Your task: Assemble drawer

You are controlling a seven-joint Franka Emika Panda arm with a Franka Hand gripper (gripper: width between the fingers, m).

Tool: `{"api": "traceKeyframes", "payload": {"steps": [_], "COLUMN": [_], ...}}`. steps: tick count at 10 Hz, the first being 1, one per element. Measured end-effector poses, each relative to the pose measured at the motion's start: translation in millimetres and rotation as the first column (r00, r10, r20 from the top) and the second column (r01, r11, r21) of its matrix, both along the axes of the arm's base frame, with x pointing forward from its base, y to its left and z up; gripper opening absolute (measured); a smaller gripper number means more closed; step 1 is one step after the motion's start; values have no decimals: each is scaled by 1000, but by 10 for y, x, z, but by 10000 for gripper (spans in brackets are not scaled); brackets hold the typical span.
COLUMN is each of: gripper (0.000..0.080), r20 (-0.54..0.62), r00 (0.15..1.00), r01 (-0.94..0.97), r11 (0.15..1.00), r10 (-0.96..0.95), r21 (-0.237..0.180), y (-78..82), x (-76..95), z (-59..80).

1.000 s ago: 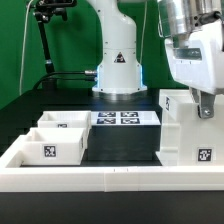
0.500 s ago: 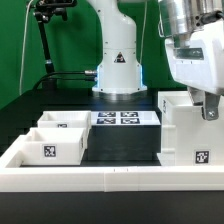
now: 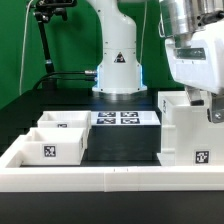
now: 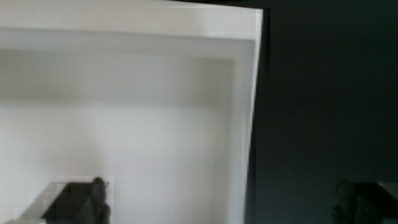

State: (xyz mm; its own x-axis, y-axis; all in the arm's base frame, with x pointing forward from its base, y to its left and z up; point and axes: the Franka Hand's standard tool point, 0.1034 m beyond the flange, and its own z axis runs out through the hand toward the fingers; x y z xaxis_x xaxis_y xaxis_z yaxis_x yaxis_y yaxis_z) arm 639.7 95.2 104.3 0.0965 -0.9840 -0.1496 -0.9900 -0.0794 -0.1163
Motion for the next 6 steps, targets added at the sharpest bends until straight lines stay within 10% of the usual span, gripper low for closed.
{"api": "traceKeyframes", "payload": {"steps": [6], "gripper": [649], "r20": [92], "r00": [902], "r01": [-416], "r11": [906], "r10": [422], "r21": [-74], "y": [-317], "x": [-160], "z": [494]}}
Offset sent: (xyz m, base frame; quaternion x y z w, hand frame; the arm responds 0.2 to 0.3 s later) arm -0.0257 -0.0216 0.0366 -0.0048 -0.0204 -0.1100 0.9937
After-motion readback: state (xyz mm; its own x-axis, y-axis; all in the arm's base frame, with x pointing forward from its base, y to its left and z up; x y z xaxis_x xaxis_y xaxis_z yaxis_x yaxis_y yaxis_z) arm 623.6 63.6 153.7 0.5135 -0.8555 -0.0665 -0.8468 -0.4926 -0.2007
